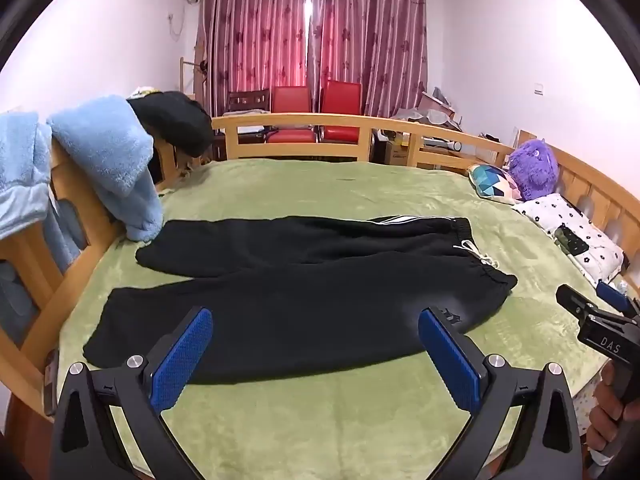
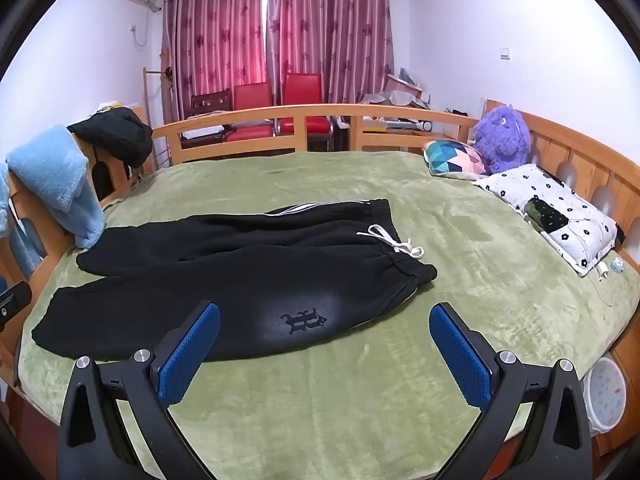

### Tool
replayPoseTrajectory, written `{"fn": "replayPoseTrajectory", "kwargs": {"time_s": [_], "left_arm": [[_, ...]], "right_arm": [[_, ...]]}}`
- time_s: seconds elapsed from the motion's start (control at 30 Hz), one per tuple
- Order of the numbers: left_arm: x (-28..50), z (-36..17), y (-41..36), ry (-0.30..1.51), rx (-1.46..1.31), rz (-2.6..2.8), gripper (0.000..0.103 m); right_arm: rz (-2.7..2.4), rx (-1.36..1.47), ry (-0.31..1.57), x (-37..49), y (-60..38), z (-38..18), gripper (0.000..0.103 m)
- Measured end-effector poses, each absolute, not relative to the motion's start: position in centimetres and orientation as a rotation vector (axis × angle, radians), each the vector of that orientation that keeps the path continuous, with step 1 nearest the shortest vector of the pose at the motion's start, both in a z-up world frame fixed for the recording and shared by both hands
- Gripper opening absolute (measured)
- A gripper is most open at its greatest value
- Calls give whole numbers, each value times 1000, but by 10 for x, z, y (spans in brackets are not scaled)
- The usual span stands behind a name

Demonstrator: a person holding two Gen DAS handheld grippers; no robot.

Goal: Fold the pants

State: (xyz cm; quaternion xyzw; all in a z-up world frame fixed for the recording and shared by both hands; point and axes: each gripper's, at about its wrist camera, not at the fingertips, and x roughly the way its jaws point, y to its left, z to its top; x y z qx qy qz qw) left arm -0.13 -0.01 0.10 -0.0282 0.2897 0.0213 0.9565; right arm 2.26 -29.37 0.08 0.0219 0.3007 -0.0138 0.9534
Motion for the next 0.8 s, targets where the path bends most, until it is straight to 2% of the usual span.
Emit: {"fn": "replayPoseTrajectory", "kwargs": {"time_s": [0.8], "left_arm": [[5,0,2,553,-50,63,103]], "right_arm": [[-10,51,604,31,-284,-11,103]]}}
